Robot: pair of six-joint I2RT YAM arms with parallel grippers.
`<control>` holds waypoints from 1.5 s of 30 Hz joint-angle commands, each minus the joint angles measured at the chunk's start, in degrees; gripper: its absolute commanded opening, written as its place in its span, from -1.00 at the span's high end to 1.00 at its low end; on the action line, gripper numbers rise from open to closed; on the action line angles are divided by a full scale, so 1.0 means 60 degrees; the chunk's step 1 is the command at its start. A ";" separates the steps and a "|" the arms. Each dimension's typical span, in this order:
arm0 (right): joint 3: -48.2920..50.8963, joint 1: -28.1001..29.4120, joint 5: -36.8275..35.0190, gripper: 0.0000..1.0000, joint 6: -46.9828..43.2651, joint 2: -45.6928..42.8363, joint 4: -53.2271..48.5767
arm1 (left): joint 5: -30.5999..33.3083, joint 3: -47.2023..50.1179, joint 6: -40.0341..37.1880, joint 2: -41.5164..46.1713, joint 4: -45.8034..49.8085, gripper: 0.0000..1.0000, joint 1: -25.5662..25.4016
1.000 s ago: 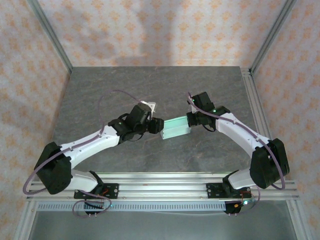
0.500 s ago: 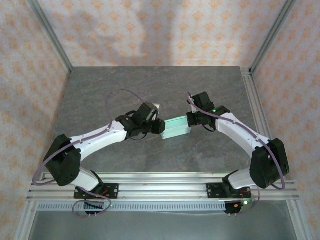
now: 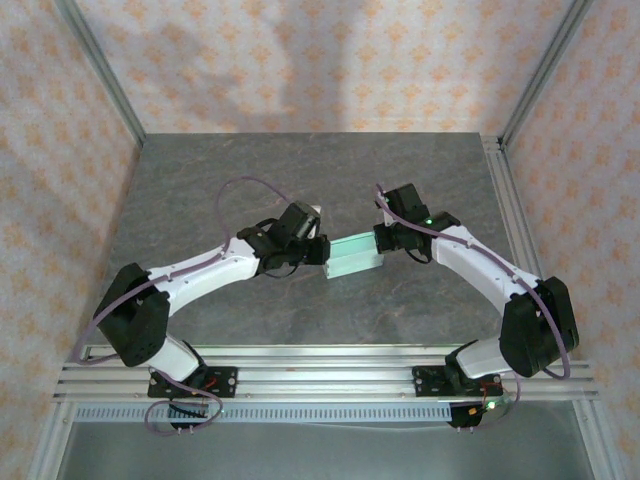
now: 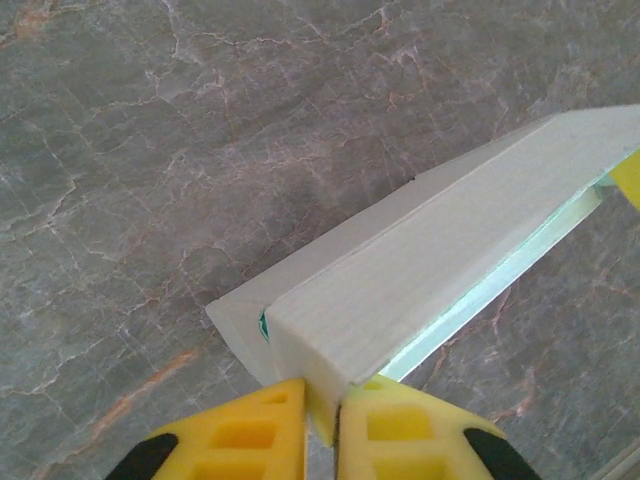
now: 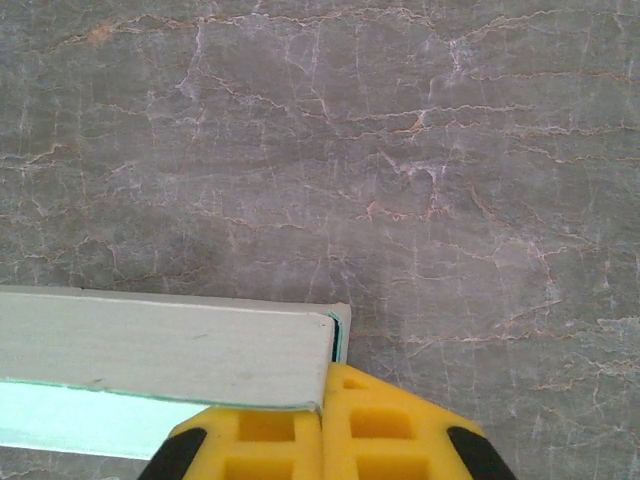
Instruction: Fold the paper box
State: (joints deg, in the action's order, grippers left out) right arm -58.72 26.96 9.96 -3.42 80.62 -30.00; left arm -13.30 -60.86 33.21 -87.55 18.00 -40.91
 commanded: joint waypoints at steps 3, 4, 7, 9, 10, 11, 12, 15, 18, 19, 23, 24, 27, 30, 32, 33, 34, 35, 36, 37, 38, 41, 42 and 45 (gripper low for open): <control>-0.0176 0.0089 -0.0193 1.00 0.0101 -0.0007 -0.0231 | -0.0244 -0.0414 0.0286 -0.0130 0.0258 0.82 -0.0082; -0.0174 0.0091 -0.0183 1.00 0.0083 -0.0009 -0.0227 | -0.0283 -0.0433 0.0319 -0.0152 0.0253 0.85 -0.0082; -0.0174 0.0088 -0.0195 1.00 0.0069 -0.0018 -0.0244 | -0.0433 -0.0447 0.0455 -0.0185 0.0151 0.89 -0.0082; -0.0160 0.0088 -0.0193 1.00 0.0057 -0.0030 -0.0234 | -0.0507 -0.0477 0.0550 -0.0218 0.0113 0.91 -0.0080; -0.0160 0.0088 -0.0194 1.00 0.0043 -0.0019 -0.0237 | -0.0552 -0.0484 0.0585 -0.0216 0.0098 0.92 -0.0082; -0.0160 0.0079 -0.0194 1.00 0.0042 -0.0019 -0.0244 | -0.0604 -0.0518 0.0615 -0.0233 0.0106 0.93 -0.0080; -0.0160 0.0097 -0.0179 1.00 0.0043 -0.0019 -0.0244 | -0.0620 -0.0570 0.0651 -0.0233 0.0132 0.93 -0.0082; -0.0140 0.0096 -0.0175 1.00 0.0028 -0.0013 -0.0244 | -0.0719 -0.0732 0.0763 -0.0277 0.0190 0.93 -0.0082; -0.0116 0.0098 -0.0203 1.00 -0.0001 -0.0005 -0.0244 | -0.0890 -0.0838 0.0848 -0.0279 0.0135 0.96 -0.0082; -0.0105 0.0097 -0.0217 1.00 -0.0001 -0.0027 -0.0257 | -0.0946 -0.0803 0.0961 -0.0262 0.0047 0.96 -0.0082; -0.0043 0.0095 -0.0240 1.00 -0.0001 -0.0037 -0.0215 | -0.1090 -0.0766 0.1174 -0.0287 -0.0150 0.96 -0.0081; -0.0029 0.0083 -0.0238 1.00 -0.0001 -0.0022 -0.0214 | -0.1066 -0.0759 0.1152 -0.0305 -0.0130 0.96 -0.0082; 0.0012 0.0087 -0.0249 1.00 -0.0001 -0.0006 -0.0173 | -0.0929 -0.0744 0.1061 -0.0419 0.0005 0.96 -0.0081; 0.0059 0.0095 -0.0248 1.00 -0.0001 -0.0004 -0.0131 | -0.0900 -0.0682 0.1070 -0.0550 -0.0011 0.96 -0.0079; 0.0089 0.0094 -0.0241 1.00 0.0013 0.0003 -0.0127 | -0.0955 -0.0682 0.1086 -0.0622 -0.0053 0.96 -0.0074; 0.0115 0.0081 -0.0249 1.00 0.0010 -0.0002 -0.0114 | -0.0957 -0.0689 0.1099 -0.0647 -0.0069 0.95 -0.0081; 0.0154 0.0081 -0.0245 1.00 0.0009 -0.0010 -0.0099 | -0.0970 -0.0682 0.1101 -0.0684 -0.0077 0.96 -0.0082; 0.0176 0.0096 -0.0248 1.00 0.0012 -0.0014 -0.0094 | -0.1003 -0.0687 0.1086 -0.0709 -0.0077 0.95 -0.0068; 0.0215 0.0091 -0.0251 1.00 0.0010 -0.0019 -0.0084 | -0.1015 -0.0683 0.1071 -0.0736 -0.0074 0.95 -0.0081; 0.0281 0.0086 -0.0245 1.00 0.0013 -0.0054 -0.0023 | -0.0993 -0.0644 0.1061 -0.0769 -0.0070 0.95 -0.0082; 0.0395 0.0081 -0.0250 1.00 0.0013 -0.0076 0.0067 | -0.0985 -0.0603 0.1057 -0.0780 -0.0054 0.95 -0.0082; 0.0758 0.0082 -0.0238 1.00 0.0053 -0.0204 0.0392 | -0.0988 -0.0495 0.1057 -0.0848 -0.0022 0.95 -0.0082; 0.0922 0.0091 -0.0202 1.00 0.0109 -0.0270 0.0552 | -0.0979 -0.0417 0.1057 -0.0861 -0.0025 0.95 -0.0080; 0.1518 0.0079 -0.0187 1.00 0.0349 -0.0512 0.1224 | -0.0977 -0.0267 0.1093 -0.0881 -0.0043 0.95 -0.0081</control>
State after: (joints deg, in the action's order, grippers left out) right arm -53.28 26.85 6.35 -2.98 78.24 -23.40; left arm -17.32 -63.81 39.18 -90.80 18.46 -40.84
